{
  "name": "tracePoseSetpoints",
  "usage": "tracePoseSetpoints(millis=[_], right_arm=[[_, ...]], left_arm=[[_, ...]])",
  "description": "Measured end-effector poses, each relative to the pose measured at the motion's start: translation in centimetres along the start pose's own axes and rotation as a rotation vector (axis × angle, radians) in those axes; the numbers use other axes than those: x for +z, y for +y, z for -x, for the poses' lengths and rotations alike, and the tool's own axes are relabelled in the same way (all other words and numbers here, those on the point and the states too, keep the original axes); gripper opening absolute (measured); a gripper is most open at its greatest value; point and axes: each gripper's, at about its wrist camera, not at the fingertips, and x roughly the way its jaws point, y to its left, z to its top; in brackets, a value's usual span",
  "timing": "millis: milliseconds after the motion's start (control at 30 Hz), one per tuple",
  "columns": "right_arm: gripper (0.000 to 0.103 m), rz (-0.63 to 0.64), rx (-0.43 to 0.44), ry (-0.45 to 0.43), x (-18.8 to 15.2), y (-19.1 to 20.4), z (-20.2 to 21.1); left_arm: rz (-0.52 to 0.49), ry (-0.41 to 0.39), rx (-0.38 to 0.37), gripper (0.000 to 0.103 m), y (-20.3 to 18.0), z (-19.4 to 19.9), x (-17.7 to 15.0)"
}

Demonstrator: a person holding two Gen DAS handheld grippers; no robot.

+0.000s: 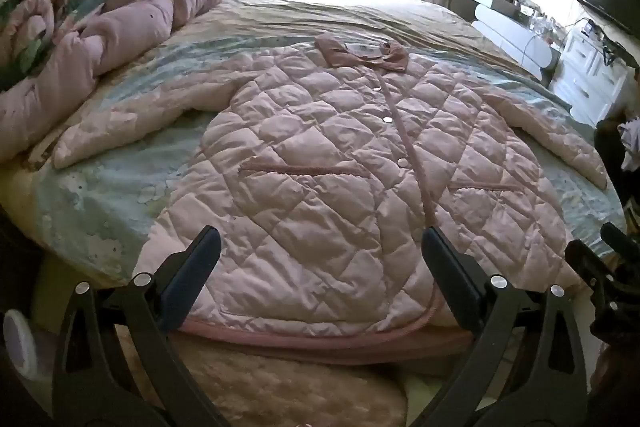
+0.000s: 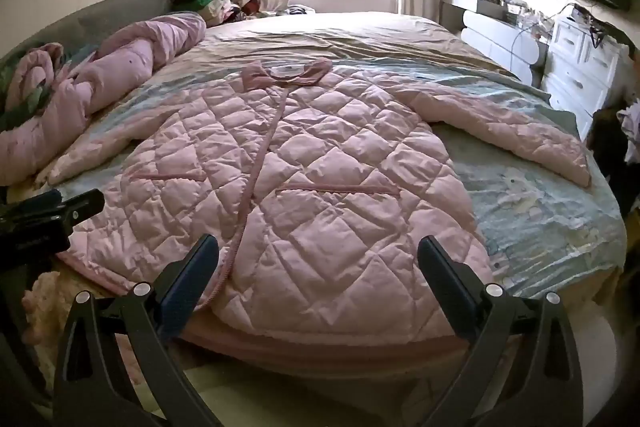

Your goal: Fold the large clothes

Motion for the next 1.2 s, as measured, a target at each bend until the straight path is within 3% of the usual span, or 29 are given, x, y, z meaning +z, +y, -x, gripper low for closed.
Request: tracePoseSetpoints(millis=[1200], right_arm=[[0.099,-0.013,0.0,0.008,-0.17,0.23,0.14]], left_arm=[[-0.006,-0.02,0.007,0.094,-0.06,0.19,-0.02]])
